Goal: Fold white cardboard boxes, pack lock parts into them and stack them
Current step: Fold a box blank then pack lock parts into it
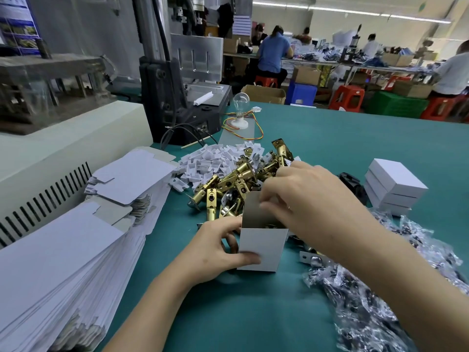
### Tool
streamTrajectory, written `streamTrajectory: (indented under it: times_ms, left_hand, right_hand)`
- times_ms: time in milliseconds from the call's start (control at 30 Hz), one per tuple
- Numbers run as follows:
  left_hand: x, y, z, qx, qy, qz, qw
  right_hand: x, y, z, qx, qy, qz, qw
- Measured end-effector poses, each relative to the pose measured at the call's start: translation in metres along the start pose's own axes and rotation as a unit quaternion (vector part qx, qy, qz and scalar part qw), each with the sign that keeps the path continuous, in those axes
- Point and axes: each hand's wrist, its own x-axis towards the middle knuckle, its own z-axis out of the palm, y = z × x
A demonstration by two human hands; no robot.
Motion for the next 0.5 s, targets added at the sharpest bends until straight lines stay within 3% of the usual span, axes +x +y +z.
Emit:
streamTrajectory:
  times_ms: [167, 500]
  left_hand:
    - [-0.001, -0.007, 0.006, -0.028, 0.006, -0.039, 0.999]
    - [0.002, -0.015, 0.012, -0.061, 0.008, -0.039, 0.997]
  right_hand:
    - [0.03, 0.004, -0.005, 0.129, 0.038, 0.032, 0.99]
    - [0.185, 0.015, 0.033, 0.051, -0.157, 0.015, 0.986]
